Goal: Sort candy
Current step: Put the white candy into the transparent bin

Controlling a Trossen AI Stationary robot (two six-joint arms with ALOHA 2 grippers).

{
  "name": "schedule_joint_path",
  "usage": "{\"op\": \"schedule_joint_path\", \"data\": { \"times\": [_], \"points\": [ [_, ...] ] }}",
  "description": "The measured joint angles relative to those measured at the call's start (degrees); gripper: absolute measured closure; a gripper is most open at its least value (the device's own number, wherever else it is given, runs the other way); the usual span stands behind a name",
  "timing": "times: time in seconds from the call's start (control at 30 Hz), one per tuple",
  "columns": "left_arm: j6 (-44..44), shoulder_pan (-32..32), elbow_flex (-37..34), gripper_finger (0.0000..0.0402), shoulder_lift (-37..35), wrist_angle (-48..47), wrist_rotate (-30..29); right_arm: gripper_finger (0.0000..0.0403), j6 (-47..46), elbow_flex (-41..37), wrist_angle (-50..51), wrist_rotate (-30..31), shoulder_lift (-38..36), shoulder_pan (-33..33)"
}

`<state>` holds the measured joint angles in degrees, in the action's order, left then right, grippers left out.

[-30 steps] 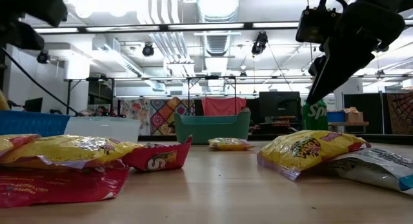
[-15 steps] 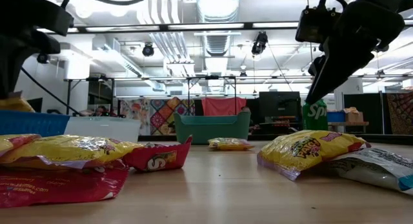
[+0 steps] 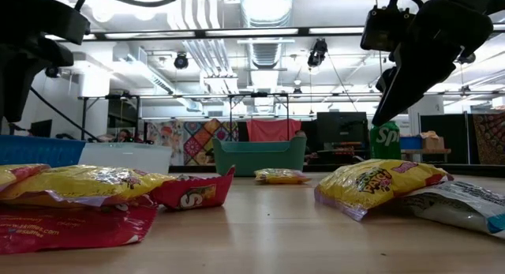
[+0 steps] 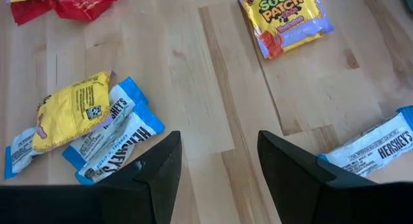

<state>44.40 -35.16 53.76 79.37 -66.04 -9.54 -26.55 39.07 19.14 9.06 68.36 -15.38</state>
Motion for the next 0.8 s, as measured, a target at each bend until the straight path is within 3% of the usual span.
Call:
{"op": "schedule_joint_path", "data": {
  "times": [0.47,0.67,0.8],
  "points": [
    [-0.4,0.0,0.0,0.0325,0.0,3.0,0.0,0.0209,-0.9,0.0,-1.9,0.1,0.0,0.0],
    [-2.7,0.0,0.0,0.0325,-1.6,9.2,-3.6,0.0209,-10.6,0.1,-1.1,11.1,0.0,1.2],
    [-8.6,1.0,0.0,0.0325,-4.1,16.1,-9.6,0.0209,-18.5,0.1,1.1,12.0,0.0,5.0]
  ]
}}
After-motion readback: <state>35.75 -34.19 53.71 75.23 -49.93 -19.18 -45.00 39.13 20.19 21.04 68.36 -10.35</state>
